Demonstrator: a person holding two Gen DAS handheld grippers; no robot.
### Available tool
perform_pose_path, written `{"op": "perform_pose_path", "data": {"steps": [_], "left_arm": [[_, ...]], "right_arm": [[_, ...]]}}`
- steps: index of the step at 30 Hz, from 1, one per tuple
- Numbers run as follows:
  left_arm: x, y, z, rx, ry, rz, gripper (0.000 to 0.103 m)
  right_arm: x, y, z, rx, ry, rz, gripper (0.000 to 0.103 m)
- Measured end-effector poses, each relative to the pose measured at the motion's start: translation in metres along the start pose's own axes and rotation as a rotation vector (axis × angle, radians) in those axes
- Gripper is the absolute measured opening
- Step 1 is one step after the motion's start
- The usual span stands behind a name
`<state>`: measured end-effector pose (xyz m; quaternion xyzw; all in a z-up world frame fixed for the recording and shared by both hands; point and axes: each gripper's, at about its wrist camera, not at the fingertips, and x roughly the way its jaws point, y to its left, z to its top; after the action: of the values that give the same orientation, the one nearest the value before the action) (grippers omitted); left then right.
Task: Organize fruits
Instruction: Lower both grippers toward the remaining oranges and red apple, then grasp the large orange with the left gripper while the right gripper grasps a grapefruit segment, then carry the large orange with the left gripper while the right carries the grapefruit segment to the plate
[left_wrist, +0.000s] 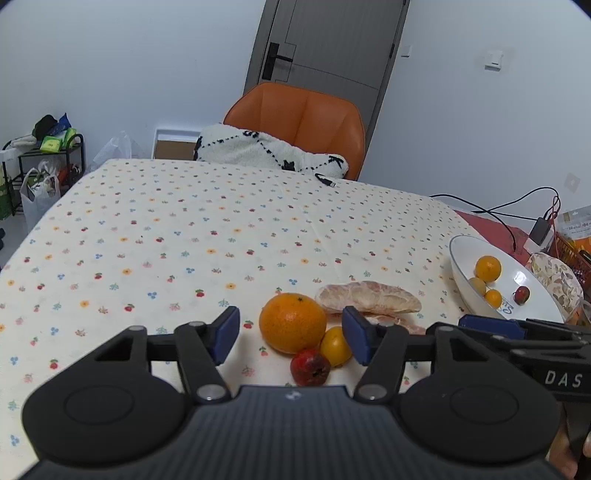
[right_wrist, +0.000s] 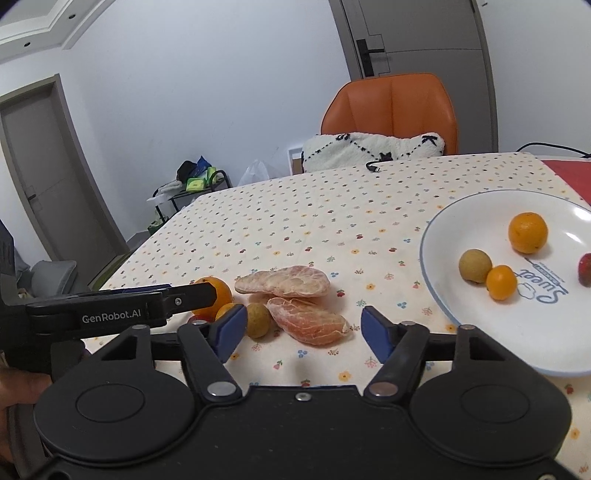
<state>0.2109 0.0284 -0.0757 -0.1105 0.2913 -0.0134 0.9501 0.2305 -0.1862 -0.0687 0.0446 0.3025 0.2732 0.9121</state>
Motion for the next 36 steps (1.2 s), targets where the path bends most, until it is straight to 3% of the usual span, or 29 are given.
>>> {"op": "perform_pose_path", "data": {"steps": [6, 11, 16, 22, 29, 36], "left_arm": [[0.008, 0.001, 0.003, -0.004, 0.015, -0.005, 0.058], [0.012, 0.006, 0.006, -0.028, 0.027, -0.031, 0.041], [0.011, 0.008, 0.008, -0.035, 0.028, -0.03, 0.04], [0.005, 0.019, 0.008, -0.063, 0.014, -0.013, 0.04], [0.003, 0.03, 0.006, -0.087, 0.011, -0.002, 0.04], [-0.001, 0.034, 0.006, -0.09, 0.013, 0.002, 0.04]], "right_arm": [[0.011, 0.001, 0.004, -0.014, 0.015, -0.002, 0.062], [0.019, -0.001, 0.007, -0.017, 0.029, 0.007, 0.061], [0.027, -0.002, 0.004, -0.013, 0.063, 0.018, 0.054], [0.022, -0.003, 0.0, 0.004, 0.078, 0.04, 0.051], [0.014, 0.003, -0.003, 0.038, 0.109, 0.125, 0.051], [0.027, 0.005, 0.001, 0.0, 0.097, 0.054, 0.052]]}}
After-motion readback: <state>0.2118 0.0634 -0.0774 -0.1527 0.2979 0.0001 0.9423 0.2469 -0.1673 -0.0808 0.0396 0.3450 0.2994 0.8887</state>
